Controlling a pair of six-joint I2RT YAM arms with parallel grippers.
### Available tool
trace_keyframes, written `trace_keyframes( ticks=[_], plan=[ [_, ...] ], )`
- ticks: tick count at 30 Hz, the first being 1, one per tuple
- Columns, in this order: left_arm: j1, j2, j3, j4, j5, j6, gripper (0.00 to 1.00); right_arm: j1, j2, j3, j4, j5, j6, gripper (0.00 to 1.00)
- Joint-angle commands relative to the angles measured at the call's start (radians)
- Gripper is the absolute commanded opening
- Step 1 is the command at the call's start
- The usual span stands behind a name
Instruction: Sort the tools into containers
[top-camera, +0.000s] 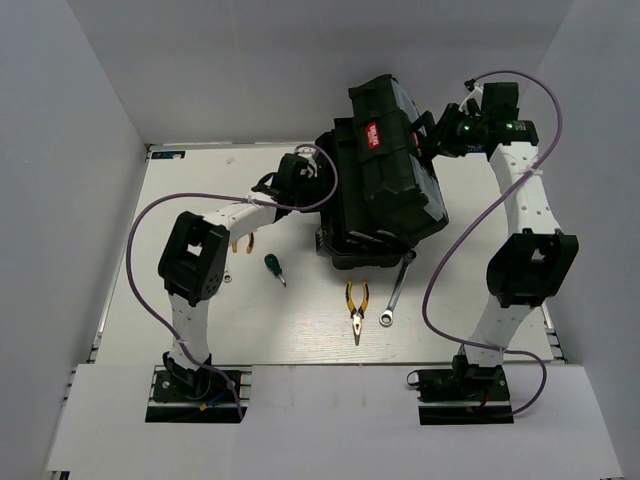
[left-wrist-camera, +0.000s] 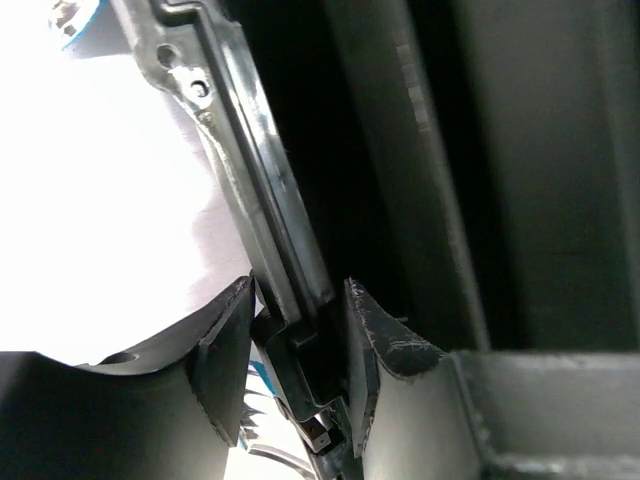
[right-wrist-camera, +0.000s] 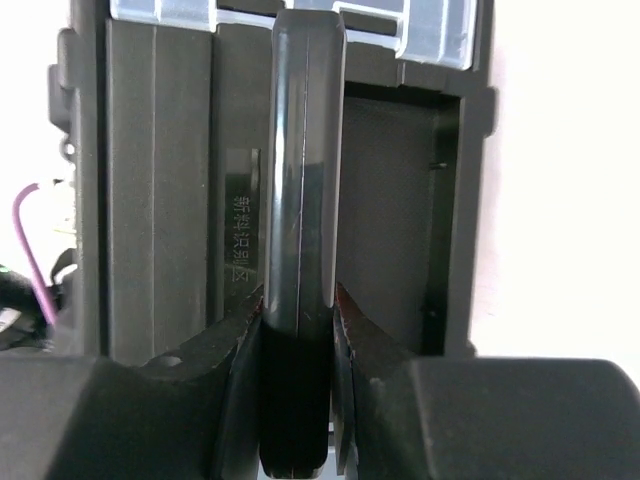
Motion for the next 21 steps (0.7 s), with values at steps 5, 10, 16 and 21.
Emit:
trace_keyframes(
  ticks=[5, 10, 16, 21],
  plan=[
    [0.114, -0.070, -0.039, -0.118, -0.119, 0.074, 0.07, -0.159, -0.102, -0.053, 0.145, 0.151, -0.174, 0.00],
    [0.152, -0.090, -0.061, -0.108, -0.097, 0.074, 0.07, -0.202, -0.076, -0.064, 0.133, 0.237, -0.249, 0.00],
    [0.194, -0.090, -0.061, -0.108, -0.079, 0.074, 0.07, -0.222, -0.016, -0.021, 0.082, 0.341, -0.307, 0.00],
    [0.214, -0.069, -0.025, -0.128, -0.059, 0.074, 0.07, -0.229, 0.040, 0.034, 0.063, 0.429, -0.346, 0.00]
  ],
)
